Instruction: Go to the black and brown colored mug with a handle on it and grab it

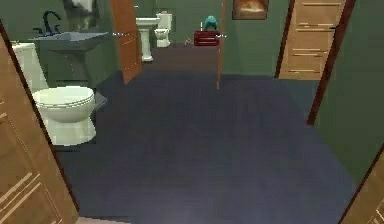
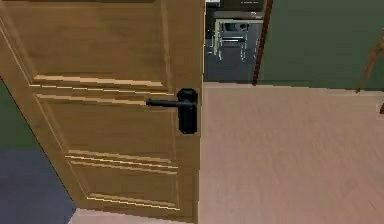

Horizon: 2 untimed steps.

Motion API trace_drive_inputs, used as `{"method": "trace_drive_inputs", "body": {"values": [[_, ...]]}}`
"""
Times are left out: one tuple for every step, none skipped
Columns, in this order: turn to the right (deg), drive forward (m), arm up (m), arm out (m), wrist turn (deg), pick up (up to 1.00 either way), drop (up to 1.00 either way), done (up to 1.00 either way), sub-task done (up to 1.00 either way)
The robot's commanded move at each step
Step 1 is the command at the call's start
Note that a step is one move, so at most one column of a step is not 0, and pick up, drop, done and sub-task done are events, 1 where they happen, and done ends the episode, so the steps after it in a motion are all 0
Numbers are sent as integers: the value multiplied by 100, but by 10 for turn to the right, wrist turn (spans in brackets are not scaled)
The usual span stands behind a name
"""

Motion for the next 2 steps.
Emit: {"method": "trace_drive_inputs", "body": {"values": [[0, 100, 0, 0, 0, 0, 0, 0, 0], [0, 100, 0, 0, 0, 0, 0, 0, 0]]}}
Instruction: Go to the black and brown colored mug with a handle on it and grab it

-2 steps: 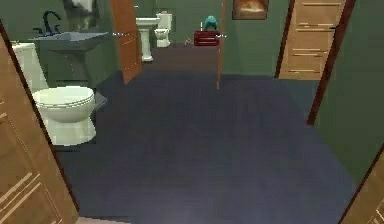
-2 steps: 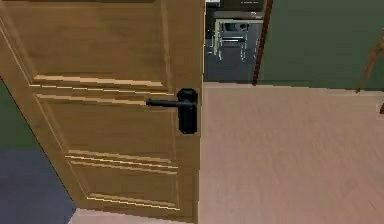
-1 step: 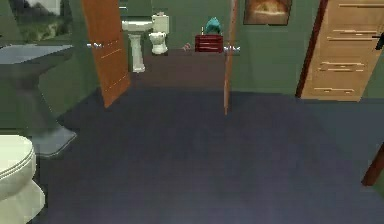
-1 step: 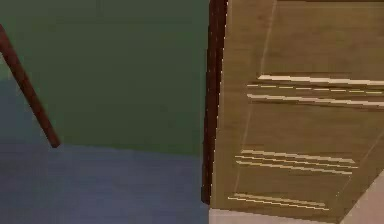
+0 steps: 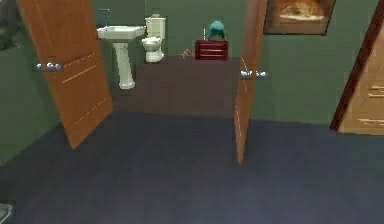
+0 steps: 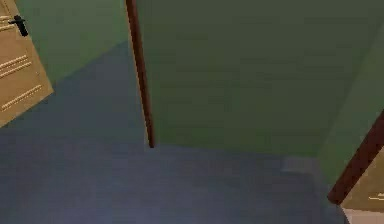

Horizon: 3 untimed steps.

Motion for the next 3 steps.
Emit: {"method": "trace_drive_inputs", "body": {"values": [[0, 100, 0, 0, 0, 0, 0, 0, 0], [-60, 0, 0, 0, 0, 0, 0, 0, 0], [0, 40, 0, 0, 0, 0, 0, 0, 0]]}}
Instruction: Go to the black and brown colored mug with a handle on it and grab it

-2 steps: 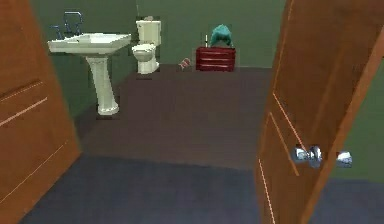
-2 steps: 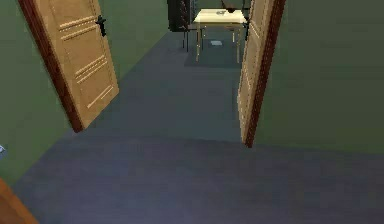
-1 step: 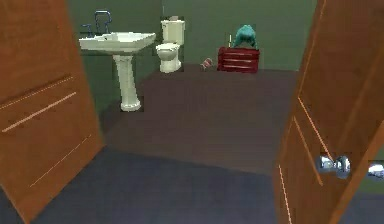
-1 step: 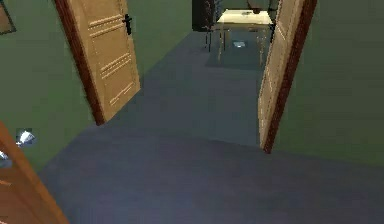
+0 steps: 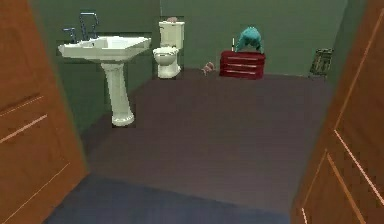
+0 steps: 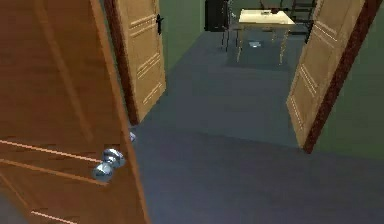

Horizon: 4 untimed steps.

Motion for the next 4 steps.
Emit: {"method": "trace_drive_inputs", "body": {"values": [[120, 0, 0, 0, 0, 0, 0, 0, 0], [0, 100, 0, 0, 0, 0, 0, 0, 0], [60, 0, 0, 0, 0, 0, 0, 0, 0], [0, 50, 0, 0, 0, 0, 0, 0, 0]]}}
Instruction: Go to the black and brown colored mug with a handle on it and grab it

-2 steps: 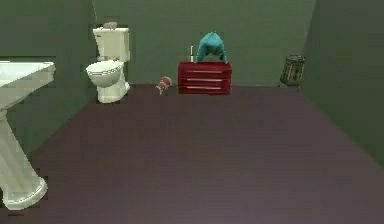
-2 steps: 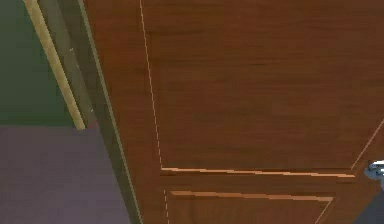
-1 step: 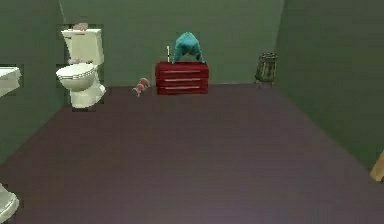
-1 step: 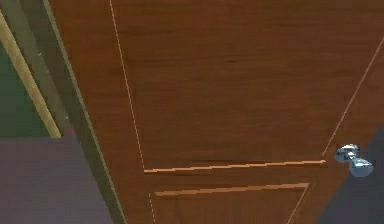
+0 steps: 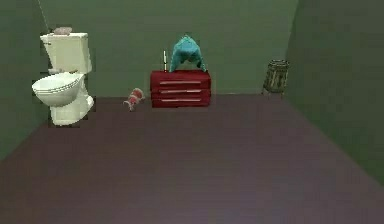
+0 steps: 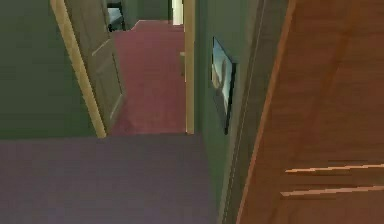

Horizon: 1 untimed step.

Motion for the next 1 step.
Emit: {"method": "trace_drive_inputs", "body": {"values": [[390, 0, 0, 0, 0, 0, 0, 0, 0]]}}
